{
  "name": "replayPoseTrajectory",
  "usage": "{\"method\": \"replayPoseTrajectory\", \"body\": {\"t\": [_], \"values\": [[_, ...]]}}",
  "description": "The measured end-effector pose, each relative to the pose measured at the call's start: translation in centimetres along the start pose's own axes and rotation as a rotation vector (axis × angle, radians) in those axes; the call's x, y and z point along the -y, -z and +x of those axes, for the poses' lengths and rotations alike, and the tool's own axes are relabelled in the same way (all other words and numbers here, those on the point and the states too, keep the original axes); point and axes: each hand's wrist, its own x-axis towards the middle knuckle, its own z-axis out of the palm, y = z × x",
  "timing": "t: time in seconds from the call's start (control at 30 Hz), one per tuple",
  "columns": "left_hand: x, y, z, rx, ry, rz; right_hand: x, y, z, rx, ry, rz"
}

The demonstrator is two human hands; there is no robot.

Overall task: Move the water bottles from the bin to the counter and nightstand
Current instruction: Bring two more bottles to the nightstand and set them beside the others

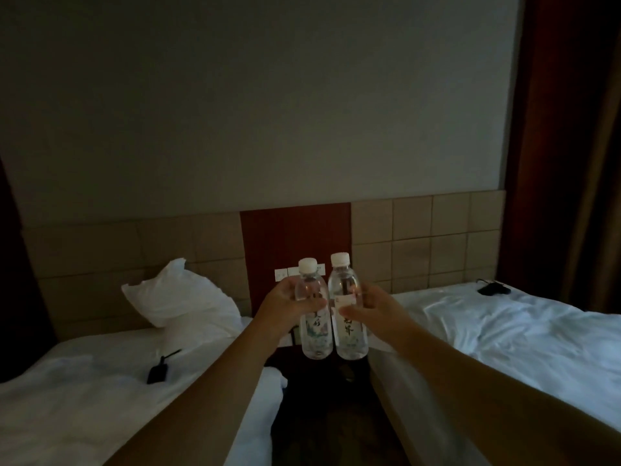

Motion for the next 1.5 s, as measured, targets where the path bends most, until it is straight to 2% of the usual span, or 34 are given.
{"method": "replayPoseTrajectory", "body": {"t": [0.33,0.87,1.17,1.3,1.5], "values": [[4.3,0.8,23.0,0.058,0.029,0.108,-6.0,1.4,22.2,-0.016,-0.035,-0.064],[18.5,-2.3,60.0,0.043,0.114,0.273,-24.1,4.9,59.0,0.121,-0.117,-0.199],[31.6,-2.7,75.0,0.008,0.254,0.250,-35.7,3.2,74.1,0.188,-0.187,-0.228],[40.6,-2.6,80.6,0.004,0.266,0.323,-43.6,1.1,79.6,0.138,-0.282,-0.218],[52.8,-2.5,86.7,0.026,0.334,0.363,-55.0,-2.1,85.9,0.186,-0.386,-0.206]]}}
